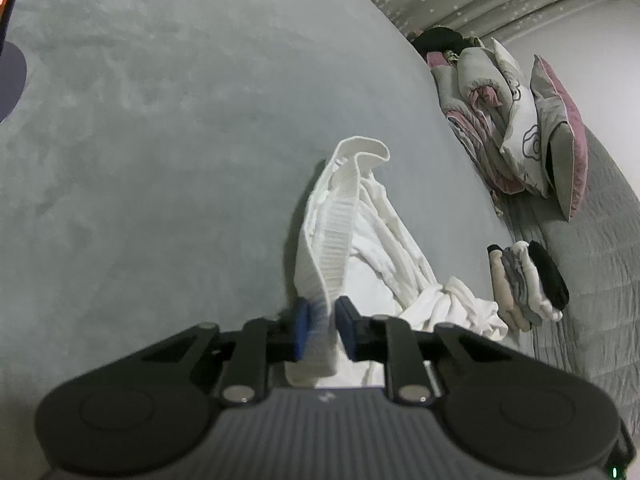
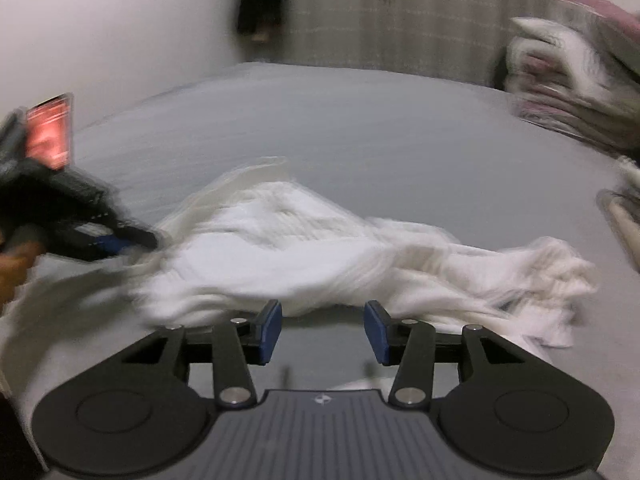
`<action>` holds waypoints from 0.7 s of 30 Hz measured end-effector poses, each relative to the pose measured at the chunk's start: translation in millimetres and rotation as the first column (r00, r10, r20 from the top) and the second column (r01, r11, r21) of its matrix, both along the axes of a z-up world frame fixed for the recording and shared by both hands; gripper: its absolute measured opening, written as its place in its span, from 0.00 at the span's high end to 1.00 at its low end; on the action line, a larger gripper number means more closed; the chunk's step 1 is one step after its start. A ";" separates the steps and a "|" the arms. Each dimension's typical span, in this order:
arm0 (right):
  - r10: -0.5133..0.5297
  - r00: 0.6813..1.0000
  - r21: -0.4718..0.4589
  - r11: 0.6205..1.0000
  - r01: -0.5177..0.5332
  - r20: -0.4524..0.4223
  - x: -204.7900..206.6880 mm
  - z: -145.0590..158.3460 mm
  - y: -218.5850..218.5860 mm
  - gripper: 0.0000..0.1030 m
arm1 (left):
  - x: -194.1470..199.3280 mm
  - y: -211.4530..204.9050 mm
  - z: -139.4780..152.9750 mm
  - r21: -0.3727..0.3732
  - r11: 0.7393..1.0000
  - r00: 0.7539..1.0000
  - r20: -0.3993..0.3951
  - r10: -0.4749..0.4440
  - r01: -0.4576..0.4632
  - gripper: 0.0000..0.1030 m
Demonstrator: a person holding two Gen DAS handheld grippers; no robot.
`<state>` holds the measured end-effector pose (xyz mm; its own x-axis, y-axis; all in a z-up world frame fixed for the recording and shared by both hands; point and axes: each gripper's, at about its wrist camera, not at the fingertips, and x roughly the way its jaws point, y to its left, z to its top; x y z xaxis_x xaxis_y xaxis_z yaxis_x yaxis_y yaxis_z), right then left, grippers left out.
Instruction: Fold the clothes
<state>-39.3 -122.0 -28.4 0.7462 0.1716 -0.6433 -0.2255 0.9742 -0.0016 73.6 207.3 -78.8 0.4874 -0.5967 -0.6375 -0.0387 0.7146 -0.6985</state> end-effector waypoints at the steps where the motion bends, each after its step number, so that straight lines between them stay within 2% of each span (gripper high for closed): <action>1: -0.043 0.999 -0.025 0.999 0.042 -0.011 2.3 -0.1 -8.0 0.55 | 0.2 -0.3 0.2 0.002 1.000 1.000 0.001 0.005 -0.005 0.86; 3: -0.124 0.992 -0.082 0.989 0.121 -0.029 2.3 -1.5 -22.0 0.55 | 0.1 0.5 -0.2 0.006 1.000 1.000 0.000 0.012 -0.012 0.87; 8: -0.253 0.965 -0.172 0.956 0.239 -0.063 -9.2 -14.5 -48.3 0.54 | -2.5 3.7 -1.1 0.030 0.999 1.000 0.005 0.026 -0.026 0.90; 11: -0.259 0.964 -0.210 0.947 0.242 -0.058 -15.0 -22.0 -56.3 0.60 | -3.1 6.9 -2.2 0.036 0.999 0.999 0.002 0.037 -0.037 0.92; 13: -0.272 0.961 -0.248 0.935 0.253 -0.045 -13.6 -21.4 -52.0 0.68 | -2.6 8.1 -2.6 0.036 0.999 0.999 0.000 0.039 -0.039 0.92; 15: -0.281 0.959 -0.258 0.930 0.263 -0.035 -16.4 -15.0 -48.8 0.69 | -3.4 9.7 -2.8 0.036 0.999 0.999 -0.001 0.040 -0.040 0.92; 17: -0.293 0.956 -0.243 0.929 0.278 -0.029 -21.2 -7.2 -49.2 0.65 | -4.1 11.2 -2.9 0.034 0.999 0.999 -0.001 0.040 -0.039 0.92; 19: -0.321 0.947 -0.220 0.926 0.307 -0.030 -26.1 -2.1 -53.3 0.54 | -4.5 12.8 -2.7 0.027 0.999 0.999 -0.003 0.035 -0.035 0.91; 21: -0.353 0.934 -0.162 0.927 0.340 -0.059 -31.9 -0.1 -62.6 0.50 | -5.6 13.1 -1.8 0.014 1.000 1.000 -0.007 0.017 -0.016 0.82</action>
